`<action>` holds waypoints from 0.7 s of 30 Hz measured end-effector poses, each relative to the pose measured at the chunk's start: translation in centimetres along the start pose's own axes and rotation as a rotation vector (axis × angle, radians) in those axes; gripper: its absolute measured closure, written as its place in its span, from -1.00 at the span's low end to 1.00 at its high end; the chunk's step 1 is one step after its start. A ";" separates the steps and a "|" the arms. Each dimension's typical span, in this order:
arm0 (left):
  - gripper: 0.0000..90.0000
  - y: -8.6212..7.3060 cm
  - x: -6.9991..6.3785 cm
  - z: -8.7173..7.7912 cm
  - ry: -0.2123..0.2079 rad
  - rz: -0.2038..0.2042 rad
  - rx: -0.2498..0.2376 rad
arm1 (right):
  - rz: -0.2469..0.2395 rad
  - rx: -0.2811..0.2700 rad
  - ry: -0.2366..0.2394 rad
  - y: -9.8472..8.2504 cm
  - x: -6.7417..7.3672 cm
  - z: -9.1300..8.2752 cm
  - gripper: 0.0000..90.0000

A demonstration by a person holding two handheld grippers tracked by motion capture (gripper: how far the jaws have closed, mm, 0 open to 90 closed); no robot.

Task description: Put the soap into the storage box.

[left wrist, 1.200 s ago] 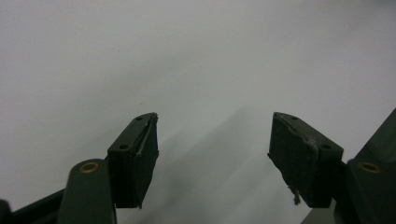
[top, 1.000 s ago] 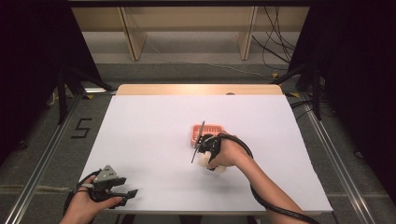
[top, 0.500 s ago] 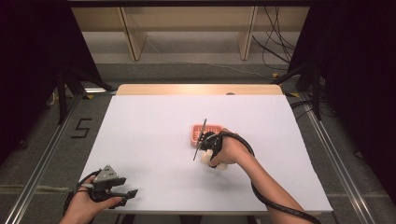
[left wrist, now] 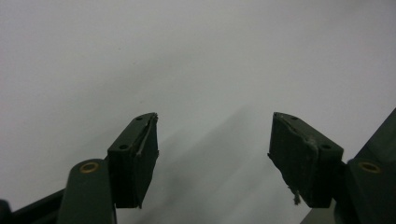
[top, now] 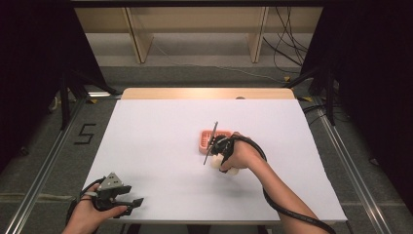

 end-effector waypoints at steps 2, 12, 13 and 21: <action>-0.28 0.0 0.0 0.0 0.000 0.005 0.007 | -0.014 0.000 -0.006 0.0 -0.2 0.0 0.12; -0.28 0.0 0.0 0.0 0.000 0.003 0.003 | -0.004 -0.005 -0.007 -0.2 -0.8 0.1 0.12; -0.28 0.0 0.0 0.0 0.000 0.003 0.003 | 0.006 0.000 -0.008 -0.2 -0.8 0.0 0.12; -0.28 0.0 0.0 -0.1 -0.007 0.006 0.005 | 0.001 -0.006 -0.011 -0.4 -1.2 0.0 0.12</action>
Point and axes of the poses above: each handheld gripper's, and its own axes: z roughly forward along the jaws, y roughly out of its top, x roughly to its left, the point moved 5 cm from there along z, roughly forward along the jaws, and after that the axes turned 5 degrees about -z, right-handed, at the moved point
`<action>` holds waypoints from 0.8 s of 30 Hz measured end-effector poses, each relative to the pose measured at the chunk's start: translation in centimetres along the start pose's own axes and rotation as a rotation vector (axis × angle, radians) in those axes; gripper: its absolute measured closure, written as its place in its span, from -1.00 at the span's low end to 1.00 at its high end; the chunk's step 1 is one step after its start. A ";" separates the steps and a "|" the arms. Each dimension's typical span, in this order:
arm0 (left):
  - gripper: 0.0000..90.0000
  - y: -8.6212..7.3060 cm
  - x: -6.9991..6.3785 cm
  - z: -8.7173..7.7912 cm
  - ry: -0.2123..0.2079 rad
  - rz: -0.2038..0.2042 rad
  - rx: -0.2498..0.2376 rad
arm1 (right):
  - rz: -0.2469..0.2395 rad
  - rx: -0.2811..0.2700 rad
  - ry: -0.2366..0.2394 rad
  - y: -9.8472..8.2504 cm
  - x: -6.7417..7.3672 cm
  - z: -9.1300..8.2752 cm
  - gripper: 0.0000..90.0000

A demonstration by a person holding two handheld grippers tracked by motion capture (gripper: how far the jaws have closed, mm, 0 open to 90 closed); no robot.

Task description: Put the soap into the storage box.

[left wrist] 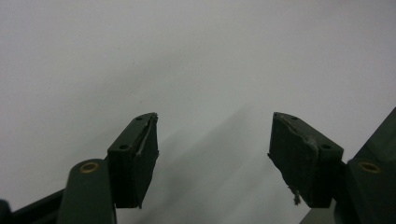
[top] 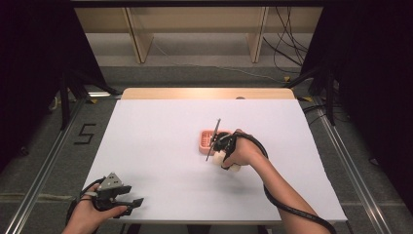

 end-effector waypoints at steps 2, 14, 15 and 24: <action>-0.28 0.0 0.1 0.0 0.007 0.000 -0.001 | -0.001 0.001 -0.004 0.0 -0.1 0.0 0.12; -0.28 0.0 0.0 0.0 0.000 -0.001 0.003 | 0.004 0.001 -0.004 0.1 -0.4 -0.4 0.12; -0.28 0.0 0.0 0.0 0.000 0.002 0.000 | -0.001 -0.003 -0.007 0.1 -0.5 -0.4 0.12; -0.28 0.0 0.0 0.1 0.000 -0.003 0.001 | 0.023 0.009 -0.009 0.0 -0.6 -0.6 0.12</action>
Point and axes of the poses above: each handheld gripper's, and its own axes: z roughly forward along the jaws, y roughly out of its top, x roughly to its left, the point moved 5 cm from there along z, roughly forward along the jaws, and after that the axes turned 5 degrees about -z, right-handed, at the moved point
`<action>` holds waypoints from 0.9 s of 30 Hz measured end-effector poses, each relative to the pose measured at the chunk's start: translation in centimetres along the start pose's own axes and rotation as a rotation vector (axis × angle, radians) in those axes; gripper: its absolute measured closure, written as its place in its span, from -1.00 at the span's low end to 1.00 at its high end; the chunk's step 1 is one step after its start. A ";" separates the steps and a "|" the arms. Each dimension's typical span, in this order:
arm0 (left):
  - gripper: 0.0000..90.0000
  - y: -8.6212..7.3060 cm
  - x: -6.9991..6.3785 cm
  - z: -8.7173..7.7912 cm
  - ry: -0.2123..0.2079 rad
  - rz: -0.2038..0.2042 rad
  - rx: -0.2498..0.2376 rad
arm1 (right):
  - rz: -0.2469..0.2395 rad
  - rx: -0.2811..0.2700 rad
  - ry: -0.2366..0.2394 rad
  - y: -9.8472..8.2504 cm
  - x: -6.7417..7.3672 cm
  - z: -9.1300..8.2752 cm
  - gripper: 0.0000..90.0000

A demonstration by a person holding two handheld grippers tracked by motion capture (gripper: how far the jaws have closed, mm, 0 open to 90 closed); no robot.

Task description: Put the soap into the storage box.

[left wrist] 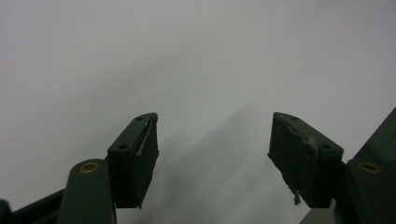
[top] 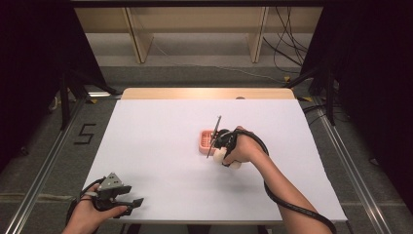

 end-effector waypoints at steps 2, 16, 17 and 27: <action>-0.28 0.0 0.0 0.0 0.000 0.002 0.001 | 0.000 0.000 -0.001 0.0 0.0 0.0 0.12; -0.28 0.0 0.0 0.0 0.000 -0.009 0.002 | -0.030 0.008 -0.016 -0.1 -0.8 -0.3 0.12; -0.28 0.0 0.0 0.1 0.001 -0.015 -0.001 | -0.025 0.010 -0.017 -0.1 -0.8 -0.3 0.12; -0.28 0.0 0.0 0.1 0.001 -0.015 -0.001 | -0.031 0.002 -0.029 -0.1 -1.0 -0.4 0.12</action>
Point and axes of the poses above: each handheld gripper's, and its own axes: z roughly forward along the jaws, y roughly out of its top, x roughly to its left, the point moved 5 cm from there along z, roughly forward along the jaws, and after that the axes turned 5 degrees about -z, right-handed, at the moved point
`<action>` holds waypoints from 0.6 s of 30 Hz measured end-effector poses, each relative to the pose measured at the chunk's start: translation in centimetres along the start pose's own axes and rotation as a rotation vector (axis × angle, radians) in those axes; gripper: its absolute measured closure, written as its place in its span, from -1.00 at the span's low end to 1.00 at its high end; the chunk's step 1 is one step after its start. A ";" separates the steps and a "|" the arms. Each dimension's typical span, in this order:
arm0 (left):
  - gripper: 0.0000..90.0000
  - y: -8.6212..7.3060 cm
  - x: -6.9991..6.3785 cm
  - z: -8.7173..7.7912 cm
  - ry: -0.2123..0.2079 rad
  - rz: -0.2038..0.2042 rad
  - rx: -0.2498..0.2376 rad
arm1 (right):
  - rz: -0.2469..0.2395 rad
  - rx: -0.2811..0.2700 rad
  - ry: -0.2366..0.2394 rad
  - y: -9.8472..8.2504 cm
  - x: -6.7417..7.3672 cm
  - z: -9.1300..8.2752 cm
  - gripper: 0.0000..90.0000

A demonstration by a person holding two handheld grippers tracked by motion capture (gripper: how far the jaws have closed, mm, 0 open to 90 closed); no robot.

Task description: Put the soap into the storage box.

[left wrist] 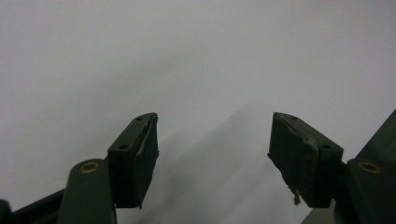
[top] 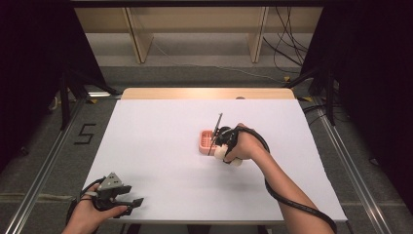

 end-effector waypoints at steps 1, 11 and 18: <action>-0.28 0.0 0.0 0.0 0.000 0.000 0.000 | -0.002 0.000 0.002 0.0 0.0 0.0 0.12; -0.28 0.0 0.0 0.0 0.001 0.019 0.003 | -0.004 -0.001 -0.003 0.0 -0.2 -0.2 0.12; -0.28 0.0 0.0 -0.1 0.001 0.020 0.007 | 0.003 -0.004 -0.019 0.0 -0.7 -0.9 0.12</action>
Point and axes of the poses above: each handheld gripper's, and its own axes: z roughly forward along the jaws, y roughly out of its top, x roughly to its left, the point moved 5 cm from there along z, roughly forward along the jaws, and after that the axes turned 5 degrees about -z, right-handed, at the moved point
